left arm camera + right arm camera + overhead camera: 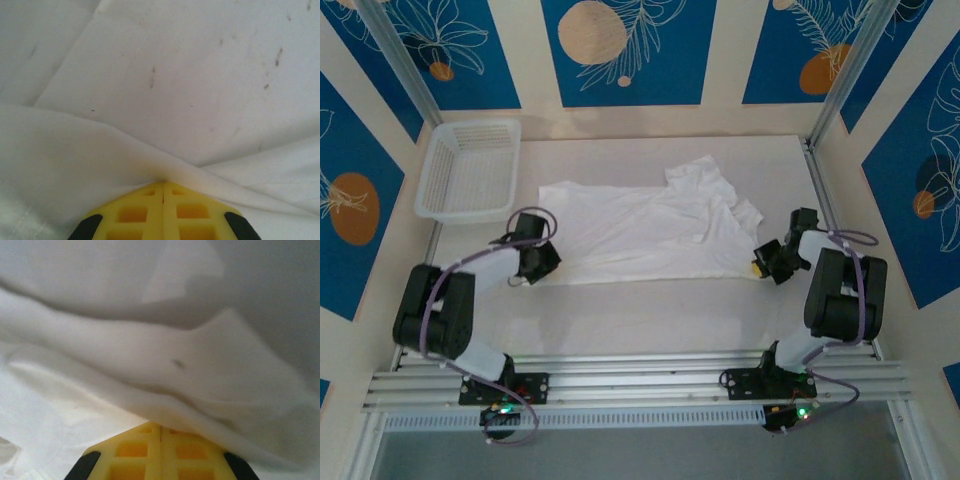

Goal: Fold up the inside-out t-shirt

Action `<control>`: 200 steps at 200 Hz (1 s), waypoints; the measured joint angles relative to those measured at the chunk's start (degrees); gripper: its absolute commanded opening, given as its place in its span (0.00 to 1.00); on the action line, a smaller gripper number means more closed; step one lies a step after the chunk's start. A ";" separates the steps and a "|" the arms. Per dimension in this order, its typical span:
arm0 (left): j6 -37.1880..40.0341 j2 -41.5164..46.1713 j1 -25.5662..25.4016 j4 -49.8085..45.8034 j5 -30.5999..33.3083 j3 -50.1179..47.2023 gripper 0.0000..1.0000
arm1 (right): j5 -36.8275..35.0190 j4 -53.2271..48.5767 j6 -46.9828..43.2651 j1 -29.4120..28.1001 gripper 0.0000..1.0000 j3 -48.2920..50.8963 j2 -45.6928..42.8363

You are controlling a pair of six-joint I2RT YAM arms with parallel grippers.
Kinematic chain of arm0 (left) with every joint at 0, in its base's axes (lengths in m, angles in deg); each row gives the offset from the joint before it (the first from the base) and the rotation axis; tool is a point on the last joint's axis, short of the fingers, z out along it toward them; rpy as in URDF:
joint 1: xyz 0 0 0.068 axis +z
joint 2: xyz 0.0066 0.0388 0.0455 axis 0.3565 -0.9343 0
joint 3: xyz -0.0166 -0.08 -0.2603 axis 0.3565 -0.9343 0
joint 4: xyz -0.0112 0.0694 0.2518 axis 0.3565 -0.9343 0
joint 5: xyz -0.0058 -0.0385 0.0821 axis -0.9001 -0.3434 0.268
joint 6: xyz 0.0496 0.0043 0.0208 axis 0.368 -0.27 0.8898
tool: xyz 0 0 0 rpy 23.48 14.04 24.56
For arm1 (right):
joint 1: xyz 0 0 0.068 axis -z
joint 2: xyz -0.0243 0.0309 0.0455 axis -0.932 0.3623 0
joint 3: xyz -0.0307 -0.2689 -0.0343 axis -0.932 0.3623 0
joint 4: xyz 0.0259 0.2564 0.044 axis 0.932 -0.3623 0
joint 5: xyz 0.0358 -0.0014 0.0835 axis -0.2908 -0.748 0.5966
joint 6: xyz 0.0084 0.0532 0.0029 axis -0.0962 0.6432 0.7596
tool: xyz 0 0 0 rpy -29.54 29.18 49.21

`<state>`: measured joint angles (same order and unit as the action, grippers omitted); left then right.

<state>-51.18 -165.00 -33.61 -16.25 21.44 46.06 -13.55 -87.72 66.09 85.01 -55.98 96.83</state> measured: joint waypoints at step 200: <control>14.47 9.73 -5.22 -8.57 6.29 13.27 0.68 | -12.57 -3.87 -29.14 -20.63 0.40 -54.36 27.61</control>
<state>-36.71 -155.28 -38.84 -24.81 27.74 59.33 -26.12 -91.59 36.96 64.37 -110.34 124.43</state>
